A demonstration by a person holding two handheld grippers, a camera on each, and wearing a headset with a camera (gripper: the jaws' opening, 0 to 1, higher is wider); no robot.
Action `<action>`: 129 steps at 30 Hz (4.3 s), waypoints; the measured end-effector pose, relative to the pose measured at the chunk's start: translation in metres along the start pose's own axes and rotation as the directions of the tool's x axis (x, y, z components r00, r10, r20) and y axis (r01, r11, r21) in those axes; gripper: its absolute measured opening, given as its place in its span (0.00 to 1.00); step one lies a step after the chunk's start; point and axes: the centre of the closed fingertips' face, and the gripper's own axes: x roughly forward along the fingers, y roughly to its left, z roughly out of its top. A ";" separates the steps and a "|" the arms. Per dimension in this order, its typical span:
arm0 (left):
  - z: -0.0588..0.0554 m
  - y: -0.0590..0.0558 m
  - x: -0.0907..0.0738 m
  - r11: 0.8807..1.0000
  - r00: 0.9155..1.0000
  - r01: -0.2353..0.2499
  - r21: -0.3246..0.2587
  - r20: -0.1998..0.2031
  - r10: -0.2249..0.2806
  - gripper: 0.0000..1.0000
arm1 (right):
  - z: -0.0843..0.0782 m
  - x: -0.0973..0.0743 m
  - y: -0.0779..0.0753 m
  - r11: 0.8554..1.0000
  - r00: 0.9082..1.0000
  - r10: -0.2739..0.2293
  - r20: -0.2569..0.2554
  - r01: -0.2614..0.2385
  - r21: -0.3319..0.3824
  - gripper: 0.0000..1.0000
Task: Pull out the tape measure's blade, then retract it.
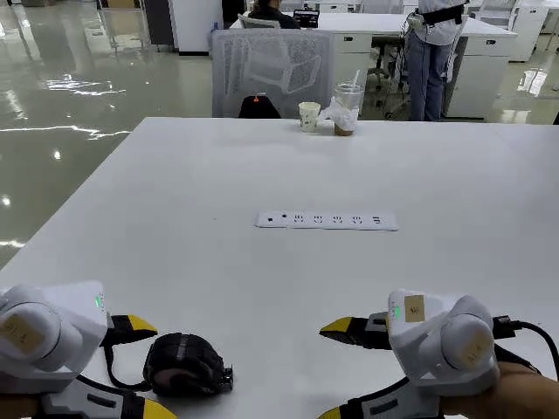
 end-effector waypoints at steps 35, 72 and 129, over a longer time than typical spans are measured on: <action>-0.011 0.022 0.018 0.988 0.984 0.115 0.105 -0.148 -0.099 0.38 | 0.018 0.067 -0.009 0.985 0.989 0.137 -0.062 -0.142 -0.093 0.41; -0.020 0.024 0.032 0.950 0.944 0.261 0.169 -0.250 -0.215 0.24 | -0.001 0.123 -0.008 0.972 0.965 0.202 -0.167 -0.219 -0.090 0.21; -0.026 0.021 0.038 0.934 0.923 0.307 0.181 -0.295 -0.247 0.24 | -0.009 0.136 -0.007 0.975 0.959 0.196 -0.203 -0.212 -0.063 0.08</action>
